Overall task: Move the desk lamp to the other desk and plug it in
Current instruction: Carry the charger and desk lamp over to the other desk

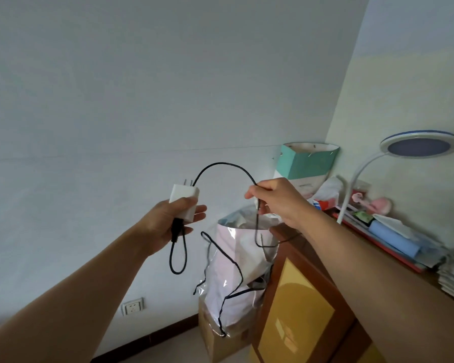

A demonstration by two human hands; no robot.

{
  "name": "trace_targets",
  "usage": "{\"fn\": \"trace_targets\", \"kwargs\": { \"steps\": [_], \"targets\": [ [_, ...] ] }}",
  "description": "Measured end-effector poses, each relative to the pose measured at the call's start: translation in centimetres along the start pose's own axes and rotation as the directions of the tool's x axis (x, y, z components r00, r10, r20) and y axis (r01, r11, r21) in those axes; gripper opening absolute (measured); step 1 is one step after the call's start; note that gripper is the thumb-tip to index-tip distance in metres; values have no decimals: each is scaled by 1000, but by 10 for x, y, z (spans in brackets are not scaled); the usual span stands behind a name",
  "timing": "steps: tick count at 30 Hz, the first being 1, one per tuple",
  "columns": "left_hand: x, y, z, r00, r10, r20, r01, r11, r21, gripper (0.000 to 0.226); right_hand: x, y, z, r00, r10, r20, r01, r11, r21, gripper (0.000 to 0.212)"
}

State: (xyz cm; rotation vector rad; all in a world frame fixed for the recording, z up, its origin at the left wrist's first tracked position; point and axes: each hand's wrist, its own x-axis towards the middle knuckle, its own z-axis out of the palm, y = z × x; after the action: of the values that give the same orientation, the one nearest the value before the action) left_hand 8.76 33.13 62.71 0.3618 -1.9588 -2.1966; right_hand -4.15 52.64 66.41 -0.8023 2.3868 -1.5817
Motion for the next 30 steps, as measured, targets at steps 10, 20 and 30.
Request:
{"fn": "trace_targets", "kwargs": {
  "steps": [10,20,30],
  "targets": [
    [43,2,98,983,89,158,-71,991,-117,26,20,-2,-38,998,-33,61,15,959,283,6],
    [68,6,139,993,112,-40,-116,985,-130,19,39,41,-74,994,39,102,-80,891,446,24],
    [80,31,152,971,170,-166,-188,977,-102,13,39,129,-56,808,66,585,150,938,-313,31]
  ]
}}
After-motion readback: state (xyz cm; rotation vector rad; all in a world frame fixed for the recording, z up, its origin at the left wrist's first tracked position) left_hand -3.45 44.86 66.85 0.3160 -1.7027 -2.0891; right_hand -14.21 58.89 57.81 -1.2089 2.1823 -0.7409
